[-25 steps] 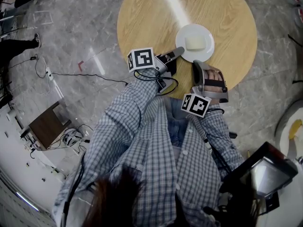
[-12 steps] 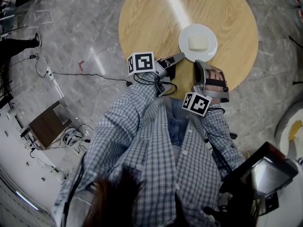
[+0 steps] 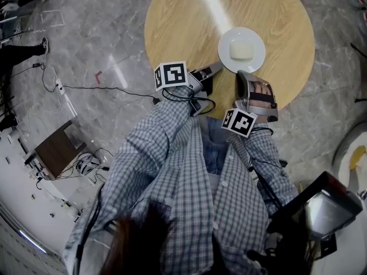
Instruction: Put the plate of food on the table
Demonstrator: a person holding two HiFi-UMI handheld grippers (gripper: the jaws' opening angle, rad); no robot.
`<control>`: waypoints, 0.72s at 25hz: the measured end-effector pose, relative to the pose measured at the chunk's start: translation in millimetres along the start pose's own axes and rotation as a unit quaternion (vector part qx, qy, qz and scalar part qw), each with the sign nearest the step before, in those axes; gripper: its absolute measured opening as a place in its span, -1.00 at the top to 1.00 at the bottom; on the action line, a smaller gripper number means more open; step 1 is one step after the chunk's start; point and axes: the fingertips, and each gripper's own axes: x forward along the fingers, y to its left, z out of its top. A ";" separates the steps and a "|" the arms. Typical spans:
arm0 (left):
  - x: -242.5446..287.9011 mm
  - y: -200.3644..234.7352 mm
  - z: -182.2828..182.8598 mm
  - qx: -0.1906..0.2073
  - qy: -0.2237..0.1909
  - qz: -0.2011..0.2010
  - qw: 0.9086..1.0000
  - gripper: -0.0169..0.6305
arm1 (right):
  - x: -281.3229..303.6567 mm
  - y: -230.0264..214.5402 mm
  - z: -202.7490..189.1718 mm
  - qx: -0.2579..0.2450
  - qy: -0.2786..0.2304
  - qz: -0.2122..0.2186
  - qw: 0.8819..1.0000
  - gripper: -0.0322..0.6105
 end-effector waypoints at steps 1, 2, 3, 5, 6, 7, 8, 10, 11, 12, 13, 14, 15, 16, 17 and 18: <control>-1.5 0.1 -1.1 0.002 0.001 0.001 1.000 0.76 | -0.9 0.9 1.3 0.001 0.000 0.001 1.000 0.78; -2.9 -0.1 -2.2 0.005 0.002 0.003 1.000 0.76 | -1.9 1.5 2.9 0.002 -0.001 0.002 1.000 0.78; -3.4 -0.4 -3.0 0.008 0.004 0.005 1.000 0.76 | -2.5 1.6 4.1 0.004 -0.001 0.004 1.000 0.78; -1.1 -0.1 -2.9 0.010 0.008 0.006 1.000 0.76 | -0.5 0.9 4.2 0.008 -0.001 0.006 1.000 0.78; 1.1 0.5 -2.3 0.011 0.010 0.007 1.000 0.76 | 1.8 0.1 3.4 0.011 -0.001 0.005 1.000 0.78; 3.2 1.2 -1.5 0.013 0.012 0.008 1.000 0.76 | 4.1 -0.6 2.6 0.013 0.000 0.004 1.000 0.78; 4.6 1.5 -0.9 0.015 0.013 0.009 1.000 0.76 | 5.6 -1.3 2.2 0.016 0.001 0.004 1.000 0.78; 5.1 0.2 -0.5 0.018 0.014 0.009 1.000 0.76 | 5.6 -2.9 2.9 0.022 0.002 0.004 1.000 0.78; 4.4 -0.9 -0.6 0.018 0.014 0.009 1.000 0.76 | 4.3 -3.8 3.8 0.024 0.002 0.005 1.000 0.78; 3.7 -1.5 -0.9 0.017 0.015 0.010 1.000 0.76 | 2.9 -4.2 4.9 0.029 0.002 0.006 1.000 0.78; 3.1 -1.5 -1.4 0.017 0.015 0.011 1.000 0.76 | 1.7 -4.0 5.8 0.036 0.001 0.008 0.999 0.78; 2.6 -1.2 -1.9 0.017 0.015 0.012 1.000 0.76 | 1.1 -3.4 6.2 0.046 -0.001 0.011 0.999 0.78; 2.4 -0.7 -2.4 0.017 0.016 0.013 1.000 0.76 | 0.9 -2.6 6.1 0.057 -0.003 0.014 0.998 0.78; 2.6 0.0 -2.7 0.018 0.016 0.013 1.000 0.76 | 1.3 -1.8 5.6 0.067 -0.005 0.016 0.998 0.78; 3.2 0.8 -2.7 0.019 0.017 0.013 1.000 0.77 | 1.9 -1.2 5.0 0.076 -0.008 0.018 0.997 0.78; 4.1 1.5 -2.4 0.020 0.017 0.012 1.000 0.77 | 2.6 -0.9 4.5 0.087 -0.010 0.021 0.996 0.78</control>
